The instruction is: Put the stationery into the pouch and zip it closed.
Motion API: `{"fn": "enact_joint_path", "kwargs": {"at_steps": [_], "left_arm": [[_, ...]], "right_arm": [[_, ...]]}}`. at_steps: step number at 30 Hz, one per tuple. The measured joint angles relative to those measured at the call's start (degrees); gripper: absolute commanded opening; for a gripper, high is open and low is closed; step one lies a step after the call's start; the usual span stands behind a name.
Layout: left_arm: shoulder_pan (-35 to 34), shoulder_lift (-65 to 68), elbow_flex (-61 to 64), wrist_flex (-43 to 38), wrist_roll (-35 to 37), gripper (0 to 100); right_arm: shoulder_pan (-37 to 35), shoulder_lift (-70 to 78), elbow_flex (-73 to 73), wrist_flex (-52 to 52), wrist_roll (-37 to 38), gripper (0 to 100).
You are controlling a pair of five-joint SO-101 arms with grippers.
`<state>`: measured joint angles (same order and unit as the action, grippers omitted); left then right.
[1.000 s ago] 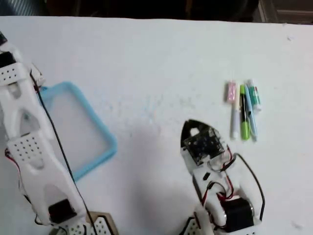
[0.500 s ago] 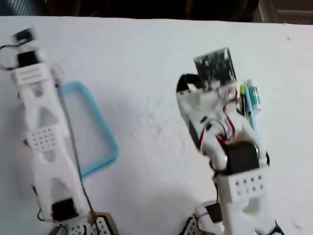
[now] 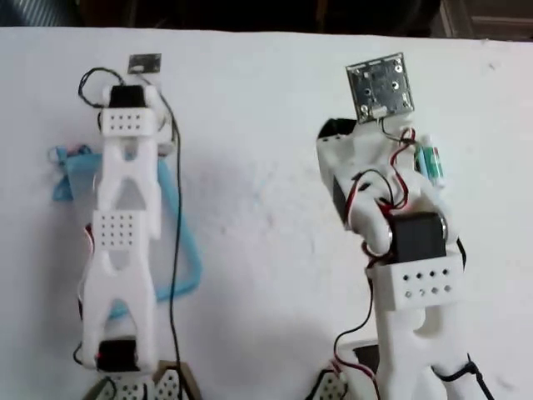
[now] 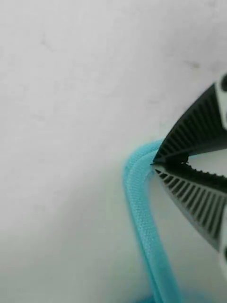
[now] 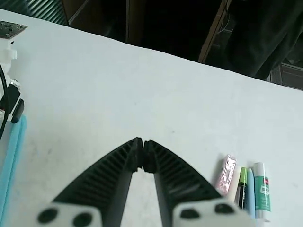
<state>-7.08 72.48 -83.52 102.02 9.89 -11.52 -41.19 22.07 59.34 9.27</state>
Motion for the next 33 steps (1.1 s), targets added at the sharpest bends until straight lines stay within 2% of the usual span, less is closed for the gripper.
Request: {"fn": "enact_joint_path", "kwargs": {"at_steps": [3, 9, 16, 20, 26, 30, 33], "left_arm": [[2.02, -0.7, 1.23, 0.35, 0.0, 2], [7.03, -8.26, 11.52, 0.35, 0.0, 2], [17.05, -21.54, 35.43, -0.44, 0.09, 2], [17.76, -27.96, 45.98, -2.29, 0.09, 2], [12.04, -39.3, 50.9, -2.46, 0.53, 2], [2.55, -45.54, 51.78, -5.98, 7.12, 2], [-4.48, -44.66, 55.03, -13.71, 12.75, 2]], "right_arm": [[0.0, 0.09, 0.0, -0.35, 0.0, 1.7], [0.0, 1.67, -0.35, -1.32, 0.0, 1.7], [0.44, 13.27, -10.37, -1.32, 0.0, 1.7], [1.23, 22.15, -20.4, -0.62, -0.88, 1.7], [5.19, 35.43, -38.24, 7.12, -9.41, 1.8], [4.57, 43.78, -48.26, 15.47, -10.73, 1.8], [2.2, 48.62, -53.36, 21.27, -10.99, 1.8]]}}
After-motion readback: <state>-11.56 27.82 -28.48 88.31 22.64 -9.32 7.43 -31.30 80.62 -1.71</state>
